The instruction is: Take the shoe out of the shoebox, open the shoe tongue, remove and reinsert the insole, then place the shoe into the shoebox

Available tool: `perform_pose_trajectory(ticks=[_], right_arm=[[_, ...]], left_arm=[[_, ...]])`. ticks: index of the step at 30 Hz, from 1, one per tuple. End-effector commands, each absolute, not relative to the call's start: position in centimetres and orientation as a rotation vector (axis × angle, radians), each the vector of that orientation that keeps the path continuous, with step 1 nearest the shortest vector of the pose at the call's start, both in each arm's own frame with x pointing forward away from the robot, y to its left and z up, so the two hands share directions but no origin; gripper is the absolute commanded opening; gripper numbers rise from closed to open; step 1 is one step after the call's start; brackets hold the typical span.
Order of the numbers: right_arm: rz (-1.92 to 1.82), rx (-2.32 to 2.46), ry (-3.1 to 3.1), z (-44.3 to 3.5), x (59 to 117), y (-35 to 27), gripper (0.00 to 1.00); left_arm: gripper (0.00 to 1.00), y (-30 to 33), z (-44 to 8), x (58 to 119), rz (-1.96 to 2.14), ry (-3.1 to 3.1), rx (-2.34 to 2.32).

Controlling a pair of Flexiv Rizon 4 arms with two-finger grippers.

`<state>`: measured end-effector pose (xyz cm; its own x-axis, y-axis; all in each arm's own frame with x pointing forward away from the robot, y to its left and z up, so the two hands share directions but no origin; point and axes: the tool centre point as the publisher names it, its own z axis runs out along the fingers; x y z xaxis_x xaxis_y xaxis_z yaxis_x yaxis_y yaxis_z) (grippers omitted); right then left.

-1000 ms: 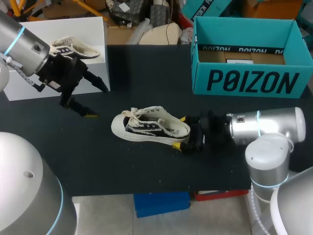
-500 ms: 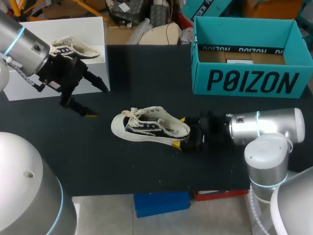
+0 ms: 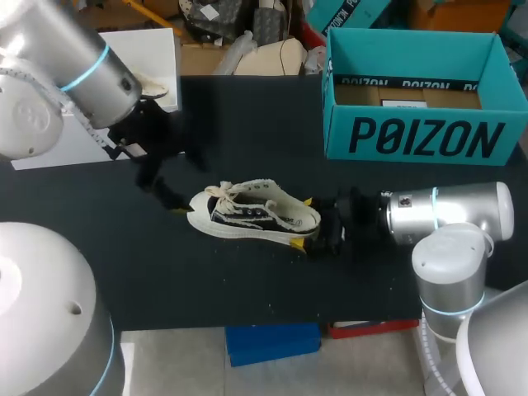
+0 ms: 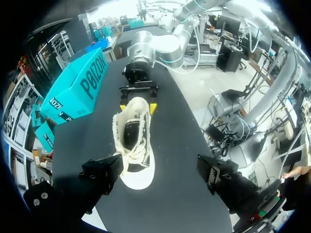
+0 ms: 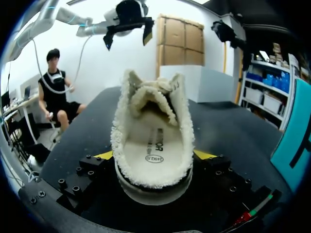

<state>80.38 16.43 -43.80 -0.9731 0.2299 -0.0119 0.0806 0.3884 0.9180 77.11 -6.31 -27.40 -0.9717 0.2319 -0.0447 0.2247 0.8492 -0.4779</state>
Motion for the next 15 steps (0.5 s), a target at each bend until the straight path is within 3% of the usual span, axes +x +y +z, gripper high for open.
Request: perform_pose_trajectory(ticks=[1,15], right_arm=[[1.639,0.285,2.501,-44.01,80.39,16.64,0.0],[1.639,0.285,2.501,-44.01,80.39,16.64,0.0]], left_arm=[[1.0,-8.72,-27.35,77.85,0.427,-3.17,-0.225],[1.0,-9.3,-27.21,78.1,0.472,-3.192,-0.159]])
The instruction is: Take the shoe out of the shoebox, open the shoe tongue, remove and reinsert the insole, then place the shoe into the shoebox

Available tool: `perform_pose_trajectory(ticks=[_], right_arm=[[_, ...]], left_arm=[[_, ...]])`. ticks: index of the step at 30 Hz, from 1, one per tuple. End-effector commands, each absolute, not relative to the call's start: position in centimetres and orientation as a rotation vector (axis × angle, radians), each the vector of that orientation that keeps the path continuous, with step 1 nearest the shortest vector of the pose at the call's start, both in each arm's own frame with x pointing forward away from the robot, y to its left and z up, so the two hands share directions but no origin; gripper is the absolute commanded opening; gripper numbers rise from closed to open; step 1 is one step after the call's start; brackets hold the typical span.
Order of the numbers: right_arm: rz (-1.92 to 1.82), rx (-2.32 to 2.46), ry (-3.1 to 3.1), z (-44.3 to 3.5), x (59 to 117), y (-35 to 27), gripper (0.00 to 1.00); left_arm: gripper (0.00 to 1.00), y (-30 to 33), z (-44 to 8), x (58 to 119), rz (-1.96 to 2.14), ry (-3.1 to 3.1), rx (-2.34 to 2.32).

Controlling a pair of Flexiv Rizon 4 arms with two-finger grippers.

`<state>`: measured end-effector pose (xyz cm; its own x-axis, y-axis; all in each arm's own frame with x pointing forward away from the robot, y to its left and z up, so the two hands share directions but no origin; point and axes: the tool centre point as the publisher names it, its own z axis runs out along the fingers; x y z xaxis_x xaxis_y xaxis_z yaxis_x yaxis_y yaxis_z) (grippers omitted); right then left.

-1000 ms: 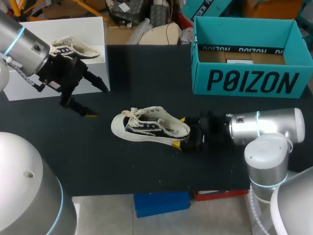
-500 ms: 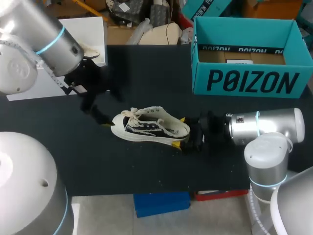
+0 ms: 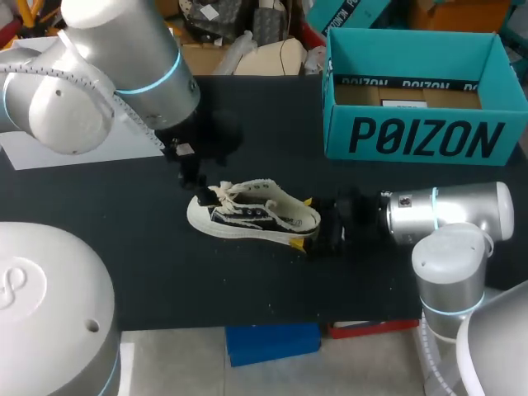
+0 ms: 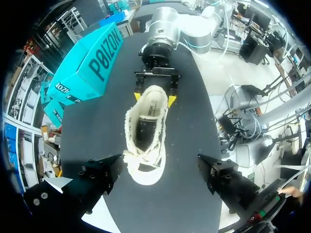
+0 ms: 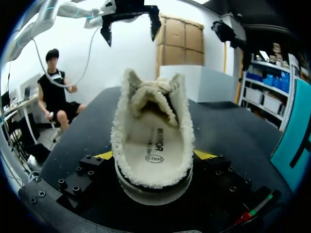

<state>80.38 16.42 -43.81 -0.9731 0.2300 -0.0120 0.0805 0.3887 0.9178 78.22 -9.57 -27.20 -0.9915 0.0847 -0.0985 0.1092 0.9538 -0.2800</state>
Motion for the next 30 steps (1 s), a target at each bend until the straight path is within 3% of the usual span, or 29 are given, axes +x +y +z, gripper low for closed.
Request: perform_pose_trajectory(ticks=[1,5,14,18,23,30], right_arm=[[1.639,0.285,2.501,-44.0,80.4,16.6,0.0],[1.639,0.285,2.501,-44.0,80.4,16.6,0.0],[1.639,0.285,2.501,-44.0,80.4,16.6,0.0],[1.639,0.285,2.501,-44.0,80.4,16.6,0.0],[1.639,0.285,2.501,-44.0,80.4,16.6,0.0],[1.639,0.285,2.501,-44.0,80.4,16.6,0.0]], left_arm=[[1.0,-9.3,-27.2,78.1,-0.446,3.016,0.15],[1.0,-9.3,-27.2,78.1,-0.446,3.016,0.15],[1.0,-14.5,-29.2,82.0,0.477,2.983,-1.123],[1.0,-13.9,-29.4,82.6,0.512,2.823,-1.687],[1.0,-13.8,-28.8,82.1,0.541,2.659,-1.933],[1.0,-13.8,-28.8,82.1,0.541,2.659,-1.933]])
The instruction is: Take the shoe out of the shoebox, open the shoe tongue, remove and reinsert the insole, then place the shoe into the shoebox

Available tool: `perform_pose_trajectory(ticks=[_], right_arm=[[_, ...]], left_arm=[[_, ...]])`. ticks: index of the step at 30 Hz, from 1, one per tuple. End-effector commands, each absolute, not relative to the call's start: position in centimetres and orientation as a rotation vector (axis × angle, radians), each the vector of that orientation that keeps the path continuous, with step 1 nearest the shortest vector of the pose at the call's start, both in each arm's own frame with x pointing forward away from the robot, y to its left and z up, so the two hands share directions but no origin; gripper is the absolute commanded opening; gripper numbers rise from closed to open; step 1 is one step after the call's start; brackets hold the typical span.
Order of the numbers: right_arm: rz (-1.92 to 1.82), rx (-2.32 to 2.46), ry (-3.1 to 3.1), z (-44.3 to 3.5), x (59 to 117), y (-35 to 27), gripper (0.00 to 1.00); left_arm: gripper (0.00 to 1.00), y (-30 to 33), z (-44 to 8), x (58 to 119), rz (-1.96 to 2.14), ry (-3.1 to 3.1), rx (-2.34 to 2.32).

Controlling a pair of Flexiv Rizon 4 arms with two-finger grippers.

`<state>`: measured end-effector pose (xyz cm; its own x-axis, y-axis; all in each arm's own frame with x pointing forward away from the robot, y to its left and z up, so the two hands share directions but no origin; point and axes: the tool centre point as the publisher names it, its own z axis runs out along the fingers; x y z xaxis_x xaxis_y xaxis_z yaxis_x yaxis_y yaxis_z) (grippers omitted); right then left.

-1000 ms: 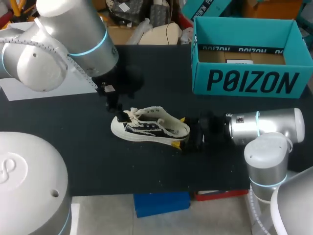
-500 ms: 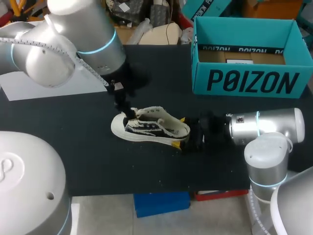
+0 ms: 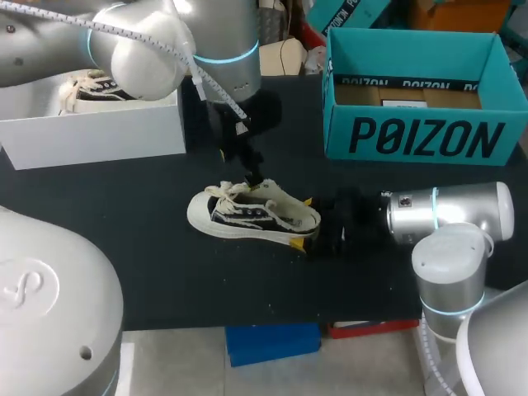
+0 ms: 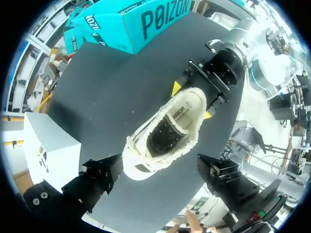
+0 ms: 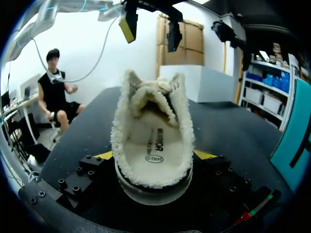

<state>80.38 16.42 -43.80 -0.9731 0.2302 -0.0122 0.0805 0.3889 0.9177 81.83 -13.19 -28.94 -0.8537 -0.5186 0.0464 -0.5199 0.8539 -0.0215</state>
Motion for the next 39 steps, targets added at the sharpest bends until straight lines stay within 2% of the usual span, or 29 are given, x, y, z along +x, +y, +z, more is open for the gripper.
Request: perform_pose_trajectory(ticks=[1,6,18,36,39], right_arm=[[1.639,0.285,2.501,-44.0,80.4,16.6,0.0],[1.639,0.285,2.501,-44.0,80.4,16.6,0.0],[1.639,0.285,2.501,-44.0,80.4,16.6,0.0],[1.639,0.285,2.501,-44.0,80.4,16.6,0.0],[1.639,0.285,2.501,-44.0,80.4,16.6,0.0]], left_arm=[[1.0,-13.8,-28.8,82.1,-0.48,-2.356,1.713],[1.0,-13.8,-28.8,82.1,-0.48,-2.356,1.713],[1.0,-16.3,-29.4,81.4,-0.427,-2.208,2.243],[1.0,-16.8,-29.8,81.2,-0.436,-2.224,2.348],[1.0,-17.0,-30.1,80.8,-0.33,-2.335,2.264]])
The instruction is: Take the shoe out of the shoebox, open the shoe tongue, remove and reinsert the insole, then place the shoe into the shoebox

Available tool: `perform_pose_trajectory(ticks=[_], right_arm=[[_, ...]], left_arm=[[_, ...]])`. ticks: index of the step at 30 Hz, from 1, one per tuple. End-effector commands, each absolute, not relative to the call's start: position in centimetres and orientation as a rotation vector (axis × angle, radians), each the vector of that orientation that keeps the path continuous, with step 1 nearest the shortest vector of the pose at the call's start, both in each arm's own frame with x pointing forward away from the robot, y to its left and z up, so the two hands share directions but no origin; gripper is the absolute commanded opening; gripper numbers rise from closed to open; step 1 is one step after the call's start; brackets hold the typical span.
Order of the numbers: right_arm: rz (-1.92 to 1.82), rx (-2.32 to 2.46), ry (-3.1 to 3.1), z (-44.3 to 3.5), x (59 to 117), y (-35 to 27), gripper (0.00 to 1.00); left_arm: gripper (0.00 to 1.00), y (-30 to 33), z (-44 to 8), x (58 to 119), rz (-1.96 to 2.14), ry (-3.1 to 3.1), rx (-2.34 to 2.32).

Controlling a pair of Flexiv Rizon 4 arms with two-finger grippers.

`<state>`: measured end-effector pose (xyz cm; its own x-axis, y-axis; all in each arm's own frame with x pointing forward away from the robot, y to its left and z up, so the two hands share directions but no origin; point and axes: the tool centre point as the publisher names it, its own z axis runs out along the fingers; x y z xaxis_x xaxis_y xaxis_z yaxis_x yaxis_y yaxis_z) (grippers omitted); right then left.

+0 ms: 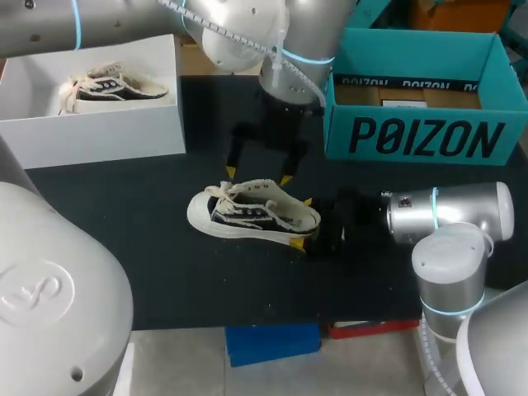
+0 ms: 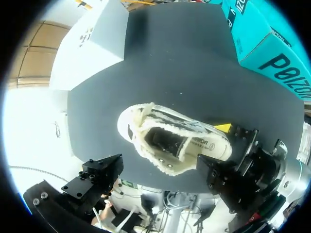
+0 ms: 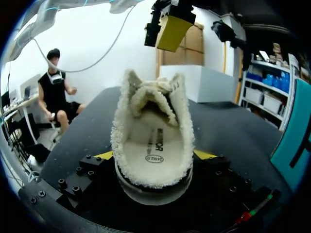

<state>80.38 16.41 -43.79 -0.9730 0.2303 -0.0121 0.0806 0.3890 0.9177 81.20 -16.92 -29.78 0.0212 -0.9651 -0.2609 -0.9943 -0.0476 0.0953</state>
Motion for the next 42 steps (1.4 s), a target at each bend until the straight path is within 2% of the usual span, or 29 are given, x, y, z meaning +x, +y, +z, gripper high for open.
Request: perform_pose_trajectory(ticks=[1,10,23,42], right_arm=[[1.639,0.285,2.501,-44.0,80.4,16.6,0.0],[1.639,0.285,2.501,-44.0,80.4,16.6,0.0],[1.639,0.285,2.501,-44.0,80.4,16.6,0.0],[1.639,0.285,2.501,-44.0,80.4,16.6,0.0]], left_arm=[[1.0,-17.1,-30.2,80.6,0.276,2.178,-2.054],[1.0,-18.2,-30.4,79.5,0.184,2.174,-1.801],[1.0,-18.3,-30.5,79.3,0.224,2.14,-1.788],[1.0,-20.1,-34.6,80.0,0.355,2.161,-1.61]])
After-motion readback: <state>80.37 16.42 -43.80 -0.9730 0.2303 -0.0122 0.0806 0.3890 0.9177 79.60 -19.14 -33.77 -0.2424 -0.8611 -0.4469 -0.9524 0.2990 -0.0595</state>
